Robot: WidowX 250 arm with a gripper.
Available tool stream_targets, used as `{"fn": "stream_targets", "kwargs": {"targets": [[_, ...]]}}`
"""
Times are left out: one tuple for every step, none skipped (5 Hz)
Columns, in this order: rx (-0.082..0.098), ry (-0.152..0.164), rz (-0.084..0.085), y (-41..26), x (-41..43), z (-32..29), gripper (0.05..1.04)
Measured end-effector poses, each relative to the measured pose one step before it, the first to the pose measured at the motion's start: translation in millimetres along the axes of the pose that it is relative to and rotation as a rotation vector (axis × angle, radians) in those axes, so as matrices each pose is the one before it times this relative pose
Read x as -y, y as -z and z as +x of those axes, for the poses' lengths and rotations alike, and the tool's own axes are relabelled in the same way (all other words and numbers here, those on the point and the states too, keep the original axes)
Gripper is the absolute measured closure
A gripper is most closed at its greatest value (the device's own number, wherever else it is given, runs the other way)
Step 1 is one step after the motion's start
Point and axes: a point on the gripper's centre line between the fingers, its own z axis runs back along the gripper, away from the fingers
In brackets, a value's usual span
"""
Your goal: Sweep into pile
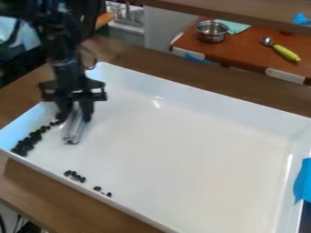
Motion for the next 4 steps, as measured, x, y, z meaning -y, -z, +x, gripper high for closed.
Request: {"fn": "stream_targets", "kwargs": {"targets": [[0.0193,0.0357,-0.0071,-1.82,-9.27,-8.56,0.704],[-0.0068,0.0128,-0.0784,-15.64,12.77,-10.02,0.704],[-0.0046,0.0418,-0.1109,-18.45,41.9,-8.06,0.704],[-0.0326,0.0834,-0.0579,6.63,49.93,-19.89,0.704]]}}
